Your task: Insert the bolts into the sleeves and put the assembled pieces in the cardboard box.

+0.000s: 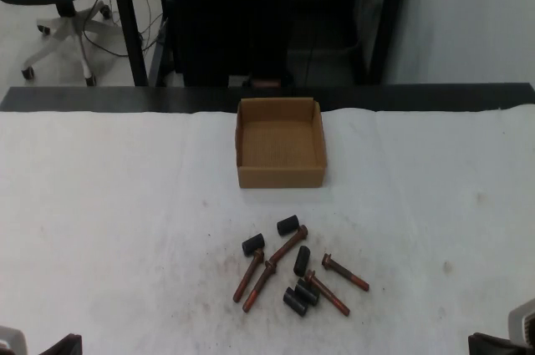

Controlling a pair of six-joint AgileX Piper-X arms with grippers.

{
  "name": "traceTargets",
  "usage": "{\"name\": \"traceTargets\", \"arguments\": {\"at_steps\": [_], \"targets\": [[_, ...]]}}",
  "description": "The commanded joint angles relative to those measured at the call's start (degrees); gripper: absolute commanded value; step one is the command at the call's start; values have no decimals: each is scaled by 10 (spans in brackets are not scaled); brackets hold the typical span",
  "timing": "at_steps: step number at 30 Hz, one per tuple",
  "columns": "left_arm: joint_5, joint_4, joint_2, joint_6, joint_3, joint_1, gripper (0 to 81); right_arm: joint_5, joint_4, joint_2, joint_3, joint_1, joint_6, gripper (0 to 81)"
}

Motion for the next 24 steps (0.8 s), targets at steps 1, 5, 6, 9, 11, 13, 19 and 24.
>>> {"name": "traceTargets", "arguments": {"at_steps": [1, 5, 6, 9, 11, 13, 19, 24], "targets": [[-1, -2, 0, -4, -5, 0, 3, 1, -1, -3, -6, 2, -3, 4], [-1, -2, 0, -4, -5, 0, 3, 1, -1, -3, -6, 2, -3, 4], [-1, -2, 0, -4, -5, 0, 3, 1, -1, -3, -6, 2, -3, 4], [-1, -2, 0, -4, -5, 0, 3, 1, -1, -3, -6, 2, -3, 4], [-1, -2, 0, -4, -5, 0, 3, 1, -1, -3, -6, 2, -3, 4], [-1, -2, 0, -4, -5, 0, 3, 1, -1, -3, -6, 2, -3, 4], [-1, -6, 0, -4, -5, 0, 3, 1, -19, -3, -6, 2, -3, 4], [38, -123, 0, -44, -5, 0, 3, -69, -162, -3, -6, 2, 105, 4]]}}
